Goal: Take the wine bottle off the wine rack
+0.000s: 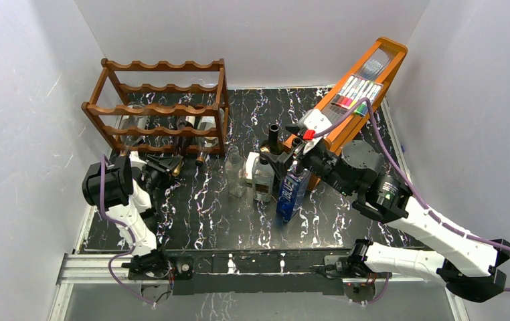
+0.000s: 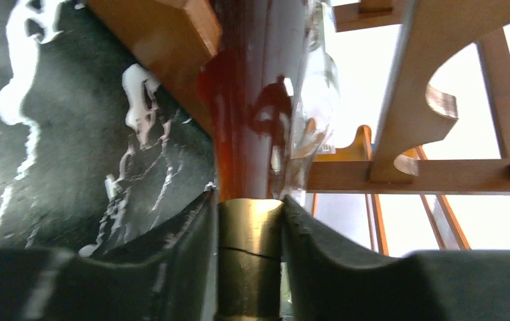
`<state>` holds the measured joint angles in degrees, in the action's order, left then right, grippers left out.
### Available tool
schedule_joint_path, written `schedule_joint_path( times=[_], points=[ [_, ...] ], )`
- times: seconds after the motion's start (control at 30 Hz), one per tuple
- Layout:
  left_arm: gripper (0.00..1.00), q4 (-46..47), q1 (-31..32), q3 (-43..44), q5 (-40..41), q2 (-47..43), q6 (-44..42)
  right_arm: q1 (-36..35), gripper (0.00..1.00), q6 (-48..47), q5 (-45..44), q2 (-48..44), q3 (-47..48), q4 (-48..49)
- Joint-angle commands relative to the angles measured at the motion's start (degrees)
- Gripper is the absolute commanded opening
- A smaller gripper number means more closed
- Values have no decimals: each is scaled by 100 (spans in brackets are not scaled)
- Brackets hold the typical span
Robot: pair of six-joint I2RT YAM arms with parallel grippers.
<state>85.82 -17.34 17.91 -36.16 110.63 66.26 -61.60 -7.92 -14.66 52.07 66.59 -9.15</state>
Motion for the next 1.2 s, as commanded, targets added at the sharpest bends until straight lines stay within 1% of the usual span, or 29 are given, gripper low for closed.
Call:
schedule_joint_path(
  times=[0.0, 0.07, 0.13, 0.33, 0.47, 0.77, 0.97, 1.07, 1.17],
  points=[
    [28, 56, -24, -15, 65, -94, -161, 14, 98, -21, 58, -145, 103, 340],
    [17, 73, -48, -89, 58, -161, -132, 7, 98, -10, 64, -152, 121, 314],
    [12, 66, -65, -213, 58, -318, -111, 10, 98, -8, 62, -171, 118, 300],
    [0, 9, -169, -690, -89, -908, 149, 5, 98, -102, 36, -140, 90, 299],
    [0, -57, -237, -937, -341, -1235, 236, 11, 98, -235, 72, 69, 203, 273],
    [0, -355, -459, -1316, -558, -2154, 482, 9, 98, -355, 215, 338, 302, 367],
    [0, -993, -536, -1383, -690, -3254, 708, 14, 98, -433, 182, 390, 297, 379],
    [0, -1788, -560, -1410, -637, -4110, 605, 9, 98, -517, 181, 466, 375, 331],
    [0, -3080, -568, -1436, -411, -5137, 281, 13, 98, -618, 222, 549, 440, 329]
  ],
)
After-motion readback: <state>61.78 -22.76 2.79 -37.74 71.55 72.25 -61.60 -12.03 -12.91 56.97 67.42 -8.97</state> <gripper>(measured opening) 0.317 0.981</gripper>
